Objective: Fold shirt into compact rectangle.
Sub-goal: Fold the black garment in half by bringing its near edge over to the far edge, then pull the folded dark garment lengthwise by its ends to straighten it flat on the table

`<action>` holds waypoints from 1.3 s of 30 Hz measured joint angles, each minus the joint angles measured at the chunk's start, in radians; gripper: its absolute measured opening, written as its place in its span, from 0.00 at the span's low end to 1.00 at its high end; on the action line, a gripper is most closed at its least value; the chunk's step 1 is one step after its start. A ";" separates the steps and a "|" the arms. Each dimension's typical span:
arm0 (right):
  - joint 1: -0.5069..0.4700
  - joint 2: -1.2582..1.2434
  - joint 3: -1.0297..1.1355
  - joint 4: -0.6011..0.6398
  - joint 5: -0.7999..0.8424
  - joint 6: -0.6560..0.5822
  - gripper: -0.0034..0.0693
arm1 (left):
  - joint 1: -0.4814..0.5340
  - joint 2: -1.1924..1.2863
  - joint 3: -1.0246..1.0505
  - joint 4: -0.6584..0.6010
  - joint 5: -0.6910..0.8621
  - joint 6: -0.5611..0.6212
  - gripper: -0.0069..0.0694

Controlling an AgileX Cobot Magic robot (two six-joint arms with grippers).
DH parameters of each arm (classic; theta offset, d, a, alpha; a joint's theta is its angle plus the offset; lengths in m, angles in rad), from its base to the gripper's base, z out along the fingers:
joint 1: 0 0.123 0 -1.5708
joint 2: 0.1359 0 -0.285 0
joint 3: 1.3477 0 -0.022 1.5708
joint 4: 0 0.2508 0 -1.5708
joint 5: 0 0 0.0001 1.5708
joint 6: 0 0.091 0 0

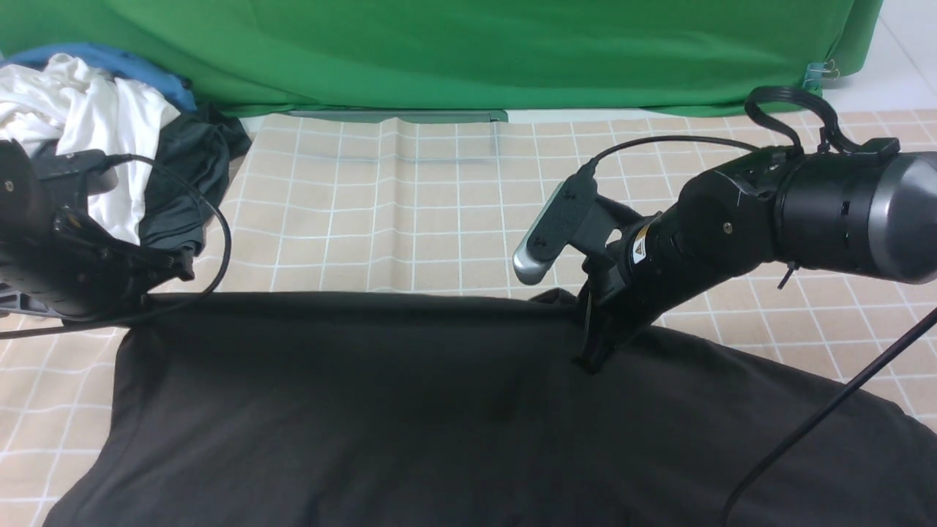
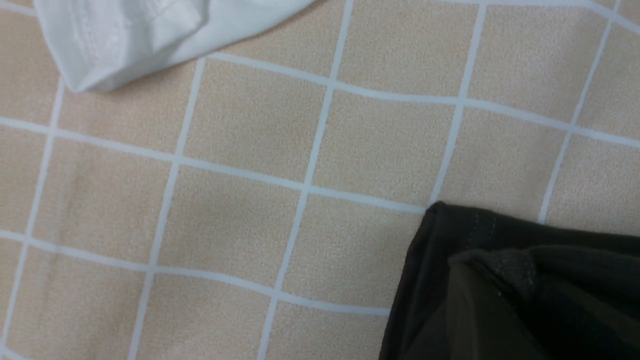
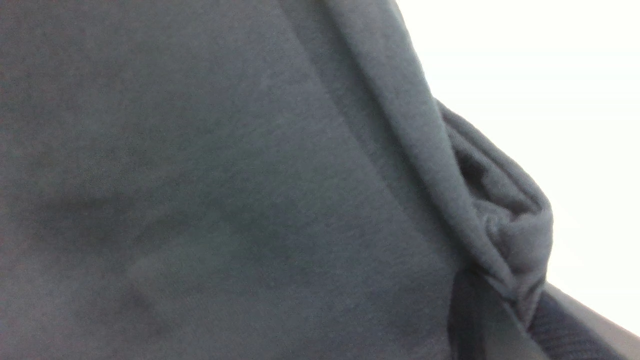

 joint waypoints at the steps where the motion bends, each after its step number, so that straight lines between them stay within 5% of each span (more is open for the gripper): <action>1: -0.001 0.003 0.000 0.000 -0.004 0.003 0.16 | 0.000 0.001 0.000 -0.001 -0.003 0.001 0.14; 8: -0.004 0.023 0.000 -0.002 -0.069 0.028 0.28 | 0.000 0.034 0.000 0.001 -0.043 0.007 0.15; 12: -0.004 0.026 -0.001 -0.013 -0.093 0.037 0.46 | 0.001 0.035 -0.010 0.029 -0.072 0.007 0.26; 16: -0.004 0.000 -0.021 -0.028 -0.047 0.040 0.51 | 0.001 0.016 -0.058 0.038 -0.047 0.007 0.39; 21: -0.013 -0.127 -0.062 -0.064 0.134 0.145 0.33 | -0.004 -0.076 -0.101 -0.007 0.045 0.069 0.40; 25: -0.056 -0.235 -0.069 -0.072 0.343 0.235 0.12 | -0.047 -0.163 -0.074 -0.138 0.100 0.216 0.22; 27: -0.104 -0.267 -0.065 -0.078 0.463 0.281 0.10 | -0.094 -0.201 -0.034 -0.200 0.104 0.251 0.14; 32: -0.189 -0.309 0.046 -0.072 0.543 0.369 0.10 | -0.230 -0.212 0.108 -0.247 0.117 0.270 0.11; 39: -0.199 -0.318 0.292 -0.063 0.457 0.470 0.11 | -0.379 -0.183 0.245 -0.254 0.091 0.255 0.11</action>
